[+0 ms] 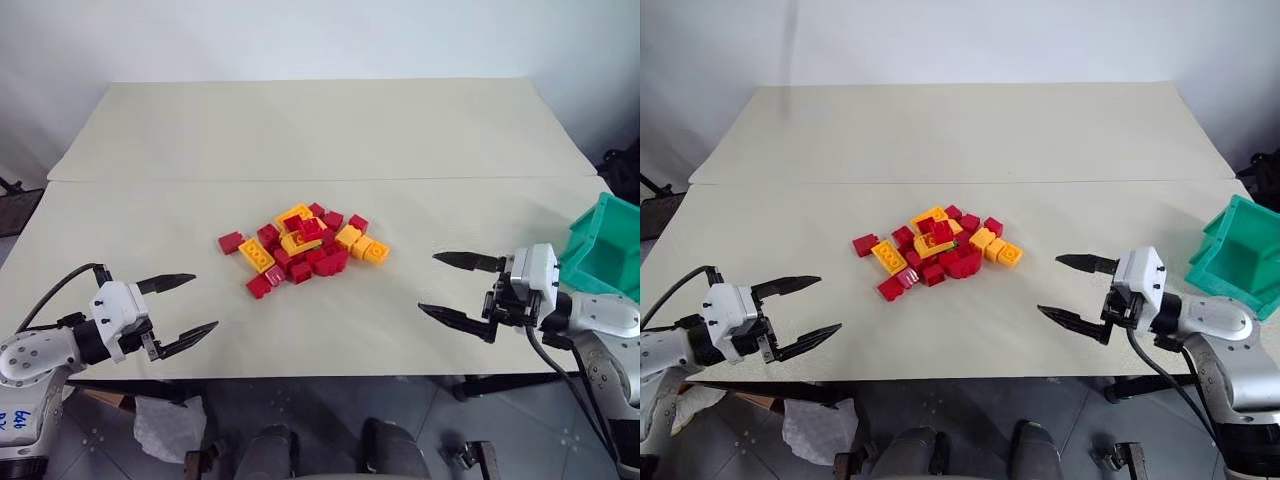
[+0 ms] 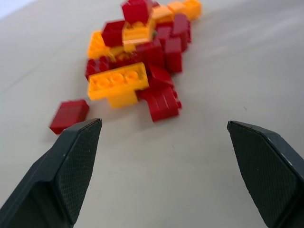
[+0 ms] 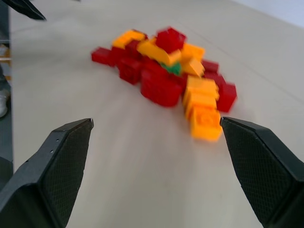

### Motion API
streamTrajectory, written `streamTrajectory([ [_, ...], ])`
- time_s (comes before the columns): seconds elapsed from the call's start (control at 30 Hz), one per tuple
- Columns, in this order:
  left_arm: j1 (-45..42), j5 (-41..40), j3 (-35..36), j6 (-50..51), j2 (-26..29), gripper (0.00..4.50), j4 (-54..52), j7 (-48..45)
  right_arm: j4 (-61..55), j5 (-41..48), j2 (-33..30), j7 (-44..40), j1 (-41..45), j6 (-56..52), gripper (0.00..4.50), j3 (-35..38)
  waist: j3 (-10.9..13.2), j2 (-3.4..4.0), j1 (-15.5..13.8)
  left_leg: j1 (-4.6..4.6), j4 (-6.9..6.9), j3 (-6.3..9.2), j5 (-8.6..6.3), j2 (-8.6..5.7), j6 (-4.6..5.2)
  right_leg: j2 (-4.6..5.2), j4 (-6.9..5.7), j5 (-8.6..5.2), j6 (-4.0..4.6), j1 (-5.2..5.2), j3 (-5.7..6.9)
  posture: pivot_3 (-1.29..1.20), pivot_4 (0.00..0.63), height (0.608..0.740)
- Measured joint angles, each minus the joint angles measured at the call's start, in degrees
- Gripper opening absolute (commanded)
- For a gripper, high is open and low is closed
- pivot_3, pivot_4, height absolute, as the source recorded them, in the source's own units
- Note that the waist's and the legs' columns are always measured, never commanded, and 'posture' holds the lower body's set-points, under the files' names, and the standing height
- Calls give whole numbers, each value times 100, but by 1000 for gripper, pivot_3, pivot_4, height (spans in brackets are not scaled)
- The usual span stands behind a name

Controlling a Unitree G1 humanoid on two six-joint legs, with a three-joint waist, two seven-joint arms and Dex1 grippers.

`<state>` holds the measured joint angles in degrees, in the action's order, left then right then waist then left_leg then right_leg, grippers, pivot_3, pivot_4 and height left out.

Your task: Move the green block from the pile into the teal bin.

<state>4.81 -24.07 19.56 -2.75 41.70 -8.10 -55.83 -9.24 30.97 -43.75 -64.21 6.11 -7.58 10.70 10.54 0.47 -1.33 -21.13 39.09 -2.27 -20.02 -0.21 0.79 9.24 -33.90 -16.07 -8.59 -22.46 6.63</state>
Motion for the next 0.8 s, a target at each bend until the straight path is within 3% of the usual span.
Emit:
streamTrajectory([
  [0.4, 110, -267, 211, 339, -244, 4500, -54, 328, 154, -60, 457, -72, 278, 149, 4475, -222, 0, 0, 9, 0, 2, 1, 0, 1, -1, 0, -1, 0, 0, -1, 0, 0, 150, 740],
  [0.8, 544, -286, 543, 361, -404, 4500, -3, 532, 72, 88, 800, 106, 739, 128, 486, -264, 0, -1, -9, -2, 2, 2, -1, 1, -2, 0, 0, 0, 0, -1, 0, 0, 150, 740],
])
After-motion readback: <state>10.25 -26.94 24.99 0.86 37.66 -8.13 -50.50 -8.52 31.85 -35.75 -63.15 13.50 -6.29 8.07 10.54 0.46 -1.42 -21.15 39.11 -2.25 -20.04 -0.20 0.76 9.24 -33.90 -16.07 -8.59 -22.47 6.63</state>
